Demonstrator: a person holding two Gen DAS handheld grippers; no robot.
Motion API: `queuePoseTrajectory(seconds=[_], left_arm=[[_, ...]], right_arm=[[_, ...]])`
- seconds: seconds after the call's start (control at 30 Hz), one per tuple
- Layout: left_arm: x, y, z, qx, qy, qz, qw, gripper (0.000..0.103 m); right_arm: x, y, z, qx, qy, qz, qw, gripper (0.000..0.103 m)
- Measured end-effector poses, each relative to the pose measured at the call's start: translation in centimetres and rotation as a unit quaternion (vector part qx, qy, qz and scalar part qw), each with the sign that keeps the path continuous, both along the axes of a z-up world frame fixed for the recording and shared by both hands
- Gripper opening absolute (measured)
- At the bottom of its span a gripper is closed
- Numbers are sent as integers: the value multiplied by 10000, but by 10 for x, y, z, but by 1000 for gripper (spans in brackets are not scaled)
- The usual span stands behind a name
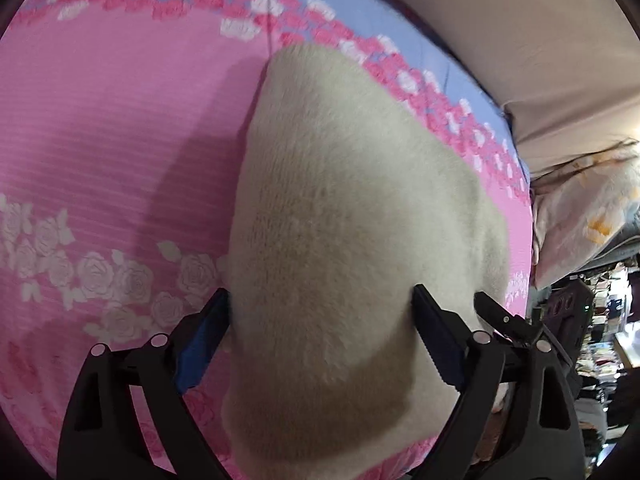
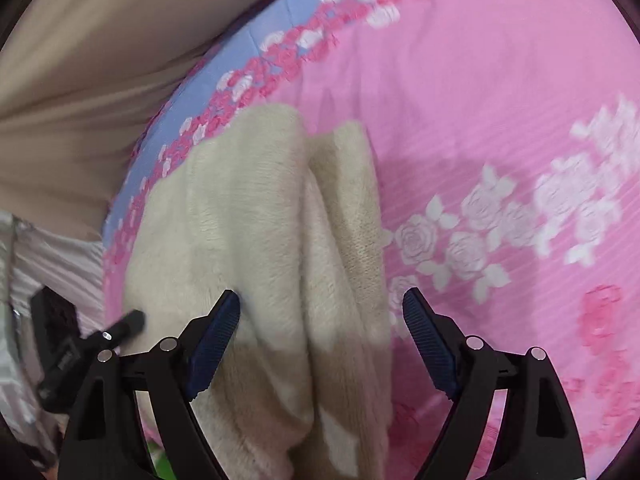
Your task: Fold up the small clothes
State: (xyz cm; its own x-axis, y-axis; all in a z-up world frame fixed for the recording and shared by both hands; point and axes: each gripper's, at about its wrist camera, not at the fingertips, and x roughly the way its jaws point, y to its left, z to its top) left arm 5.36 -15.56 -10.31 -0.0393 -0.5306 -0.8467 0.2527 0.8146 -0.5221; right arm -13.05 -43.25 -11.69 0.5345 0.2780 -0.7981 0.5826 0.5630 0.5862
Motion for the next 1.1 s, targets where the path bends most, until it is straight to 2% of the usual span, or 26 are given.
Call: queuePoseTrajectory(seconds=[0.03, 0.07, 0.1, 0.13, 0.2, 0.23, 0.33, 0.43, 0.53, 0.63, 0.7, 0.8, 0.87, 0.93, 0.97, 1.0, 1.03, 1.07, 1.1], left_arm=[[1, 0, -5, -42, 124, 33, 9999, 88], [2, 1, -11, -169, 342, 117, 9992, 84], [2, 2, -13, -242, 445, 189, 9985, 77], [2, 3, -13, -309, 479, 211, 9982, 72], [1, 3, -6, -433, 445, 134, 9980, 51], [1, 3, 0, -463, 426, 89, 9980, 49], [2, 13, 27, -763, 414, 95, 9962, 44], [6, 32, 65, -1022, 191, 50, 9946, 44], [16, 71, 107, -1269, -178, 69, 9917, 45], [27, 111, 132, -1304, -544, 144, 9899, 47], [37, 142, 141, -1192, -780, 252, 9895, 49], [55, 184, 126, -803, -978, 490, 9907, 52], [67, 207, 95, -541, -973, 635, 9918, 55], [79, 224, 53, -127, -908, 791, 9926, 57], [85, 237, 24, 207, -726, 955, 9926, 58], [88, 246, 7, 254, -590, 1069, 9922, 63], [87, 256, 5, -12, -526, 1182, 9916, 62], [84, 266, 16, -231, -547, 1290, 9899, 62], [80, 270, 30, -250, -736, 1301, 9885, 60]], right_arm=[[-2, 1, 2, -16, -140, -36, 9999, 82], [0, 2, 0, 111, -206, 51, 9997, 61], [2, 3, -1, 257, -226, 64, 9994, 46], [2, 5, 1, 263, -229, 42, 9994, 37], [7, 9, 14, 91, -210, 130, 9997, 33], [12, 13, 23, 2, -209, 167, 9996, 32], [21, 28, 64, -184, -481, 335, 9981, 31], [36, 52, 112, -445, -839, 583, 9938, 31], [56, 77, 146, -430, -1272, 815, 9876, 31], [84, 106, 160, -370, -1452, 1078, 9828, 32], [107, 134, 153, -337, -1440, 1316, 9802, 33], [139, 183, 117, -359, -1181, 1683, 9780, 38], [152, 209, 79, -515, -919, 1863, 9768, 42], [163, 228, 39, -823, -369, 2031, 9750, 44], [167, 234, 21, -919, -61, 2021, 9750, 46], [165, 234, 20, -864, -76, 1909, 9778, 48], [159, 233, 32, -920, -188, 1688, 9812, 48], [154, 234, 48, -1143, -300, 1602, 9800, 48], [151, 237, 69, -1429, -464, 1581, 9759, 47]])
